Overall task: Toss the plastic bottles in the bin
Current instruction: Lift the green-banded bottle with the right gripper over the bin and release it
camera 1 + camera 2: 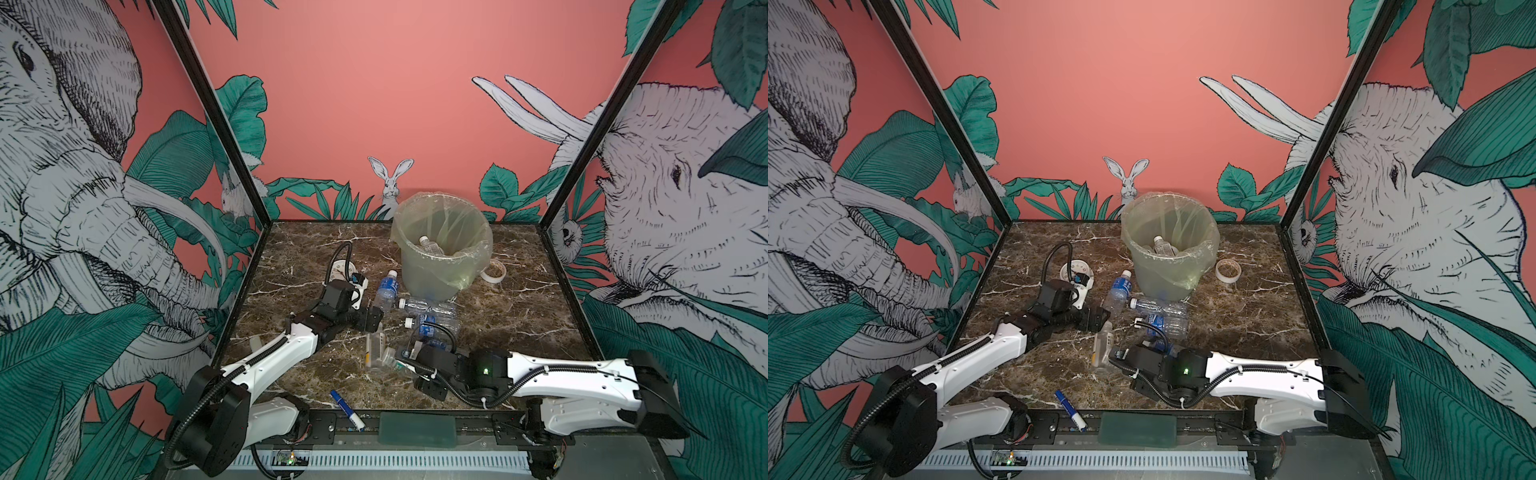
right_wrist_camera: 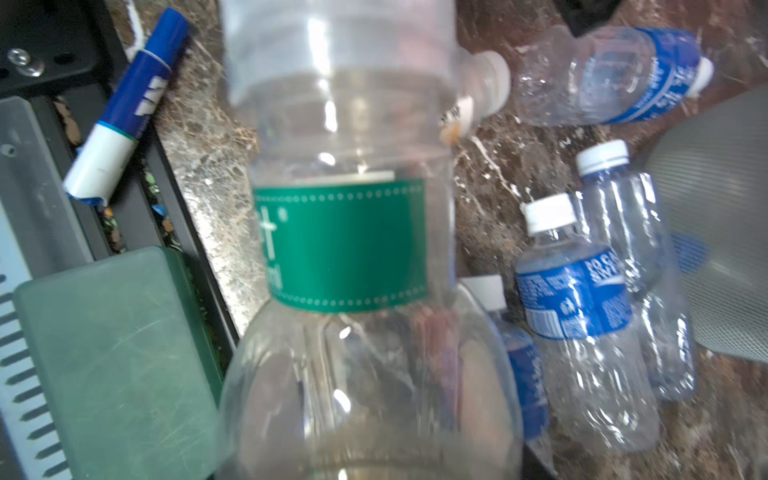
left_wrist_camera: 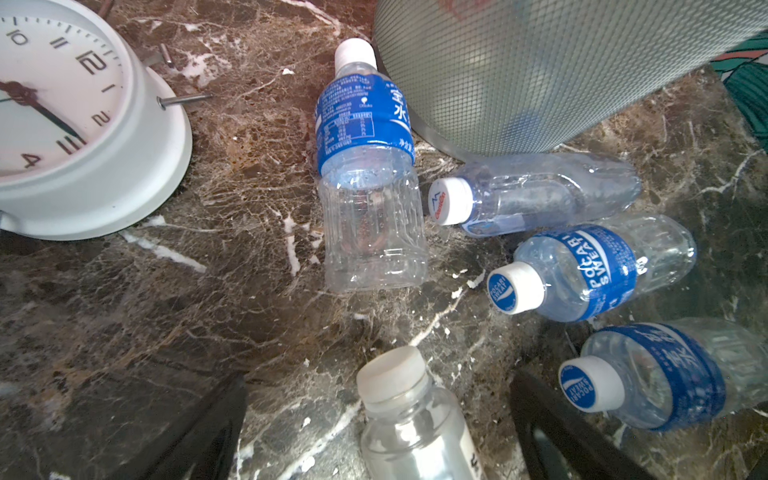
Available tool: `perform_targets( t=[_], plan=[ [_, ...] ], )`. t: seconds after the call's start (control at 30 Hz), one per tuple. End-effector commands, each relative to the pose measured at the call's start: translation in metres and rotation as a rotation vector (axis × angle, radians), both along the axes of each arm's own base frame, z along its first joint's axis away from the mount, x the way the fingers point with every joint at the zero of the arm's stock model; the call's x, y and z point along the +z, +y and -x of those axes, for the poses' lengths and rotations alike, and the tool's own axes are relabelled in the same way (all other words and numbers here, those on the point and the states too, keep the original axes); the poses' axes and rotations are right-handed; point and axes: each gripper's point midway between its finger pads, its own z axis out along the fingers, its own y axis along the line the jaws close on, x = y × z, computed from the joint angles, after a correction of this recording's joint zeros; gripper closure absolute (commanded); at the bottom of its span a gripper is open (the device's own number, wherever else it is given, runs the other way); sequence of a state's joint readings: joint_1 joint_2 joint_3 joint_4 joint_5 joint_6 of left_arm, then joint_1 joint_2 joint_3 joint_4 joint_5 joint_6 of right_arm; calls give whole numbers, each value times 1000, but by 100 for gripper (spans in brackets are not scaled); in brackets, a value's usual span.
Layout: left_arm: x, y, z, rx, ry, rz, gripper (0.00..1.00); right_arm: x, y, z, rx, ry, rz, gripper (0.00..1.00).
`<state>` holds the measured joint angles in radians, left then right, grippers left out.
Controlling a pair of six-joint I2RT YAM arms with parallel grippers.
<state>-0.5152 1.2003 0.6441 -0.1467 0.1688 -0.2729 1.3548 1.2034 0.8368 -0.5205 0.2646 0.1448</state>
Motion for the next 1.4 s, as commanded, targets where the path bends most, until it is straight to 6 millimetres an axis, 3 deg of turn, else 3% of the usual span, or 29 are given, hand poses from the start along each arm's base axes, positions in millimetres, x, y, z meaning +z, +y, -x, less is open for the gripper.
perform_targets(
  t=[0.0, 0.4, 0.6, 0.73, 0.93, 1.03, 1.1, 1.17, 1.2, 1.27, 1.33, 1.37],
  plan=[
    [-2, -1, 2, -1, 11, 16, 0, 27, -7, -17, -119, -95, -145, 43],
    [-2, -1, 4, -7, 26, 17, 1, 104, -90, -47, -436, -303, -519, 46],
    [-1, 0, 4, -6, 20, 5, 0, 160, -124, -51, -501, -391, -653, 47],
    [0, 3, 4, -3, 12, -6, 0, 200, -135, -55, -526, -458, -688, 47],
    [1, 6, 4, -2, -1, -22, 1, 276, -127, -71, -553, -600, -671, 47],
    [2, 6, 4, -1, -4, -20, 0, 317, -117, -101, -597, -643, -680, 47],
    [0, 6, 4, 1, -2, -18, 1, 344, -105, -135, -621, -616, -721, 46],
    [-2, 5, 4, 2, 5, -15, 0, 357, -91, -186, -662, -572, -717, 43],
    [-2, 4, 4, 0, 9, -13, 1, 350, -86, -210, -690, -536, -691, 37],
    [1, 5, 5, -2, 12, -17, 0, 344, -88, -255, -761, -470, -657, 6],
    [5, 9, 8, 2, 4, -30, 0, 344, -98, -274, -836, -438, -640, 1],
    [6, 12, 9, 6, -2, -38, 0, 352, -99, -273, -832, -449, -661, 1]
  ],
)
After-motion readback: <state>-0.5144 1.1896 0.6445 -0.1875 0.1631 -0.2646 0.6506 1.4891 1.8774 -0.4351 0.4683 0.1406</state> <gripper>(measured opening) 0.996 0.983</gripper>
